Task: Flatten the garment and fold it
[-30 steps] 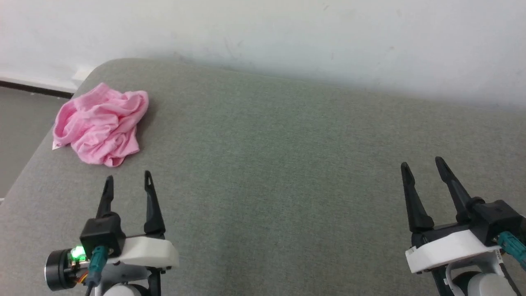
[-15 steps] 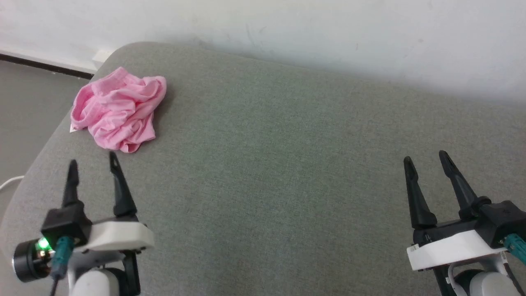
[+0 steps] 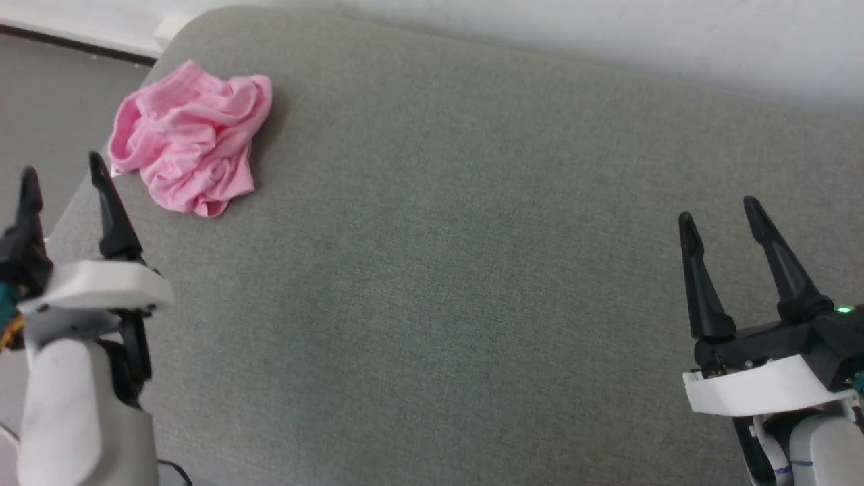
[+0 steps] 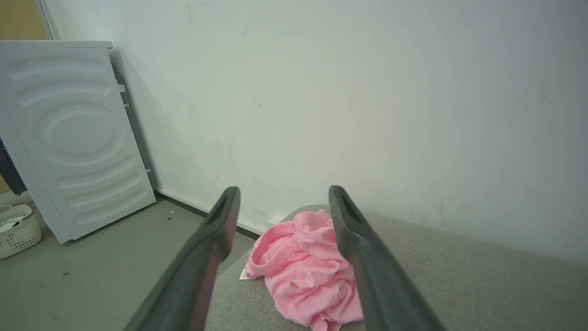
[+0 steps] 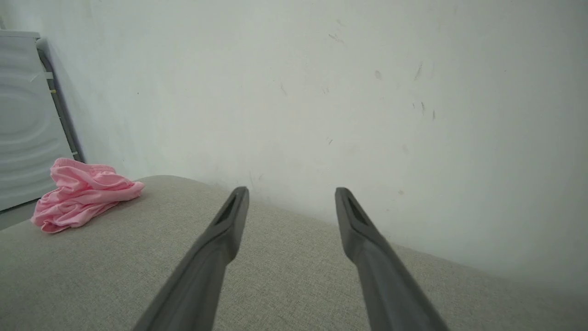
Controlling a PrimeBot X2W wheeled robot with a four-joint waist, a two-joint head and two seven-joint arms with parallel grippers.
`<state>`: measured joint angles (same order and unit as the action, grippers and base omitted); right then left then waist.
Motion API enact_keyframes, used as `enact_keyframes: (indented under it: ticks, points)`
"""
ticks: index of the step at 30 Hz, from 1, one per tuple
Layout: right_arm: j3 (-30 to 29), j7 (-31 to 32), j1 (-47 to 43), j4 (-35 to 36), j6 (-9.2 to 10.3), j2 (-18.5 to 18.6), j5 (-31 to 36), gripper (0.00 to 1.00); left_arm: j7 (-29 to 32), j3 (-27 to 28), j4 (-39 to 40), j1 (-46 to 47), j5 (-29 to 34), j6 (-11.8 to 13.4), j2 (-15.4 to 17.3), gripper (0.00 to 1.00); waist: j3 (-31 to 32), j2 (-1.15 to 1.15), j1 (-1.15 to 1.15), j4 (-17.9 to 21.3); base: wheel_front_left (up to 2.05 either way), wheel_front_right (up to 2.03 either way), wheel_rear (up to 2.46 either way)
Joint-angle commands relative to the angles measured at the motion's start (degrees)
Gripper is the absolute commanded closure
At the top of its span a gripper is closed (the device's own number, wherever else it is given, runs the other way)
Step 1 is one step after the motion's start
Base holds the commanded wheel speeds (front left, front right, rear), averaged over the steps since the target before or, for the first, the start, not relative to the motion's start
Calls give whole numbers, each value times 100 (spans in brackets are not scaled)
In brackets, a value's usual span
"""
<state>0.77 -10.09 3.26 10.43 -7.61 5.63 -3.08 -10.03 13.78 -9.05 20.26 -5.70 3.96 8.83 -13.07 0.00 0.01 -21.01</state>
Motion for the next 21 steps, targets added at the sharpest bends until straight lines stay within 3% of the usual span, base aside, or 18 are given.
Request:
enact_keyframes:
  ticks: [1,9,15,21]
  points:
    - [38,-46,96,72,8,45,42,0,-51,68,-138,206,-37,-56,89,0,-288,0,-1,-52,0,0,0]
    - [241,-141,371,465,9,349,242,0,12,277,-1847,1630,-347,-490,903,0,-970,0,-1,-27,0,0,0]
    - [342,-213,530,838,10,608,378,0,916,305,-2925,2713,-903,-920,1329,0,-1535,0,-1,5,0,0,0]
    - [475,-285,698,1177,10,807,502,0,1997,-64,-3414,3595,-1487,-1031,1648,0,-1995,0,-1,48,0,0,0]
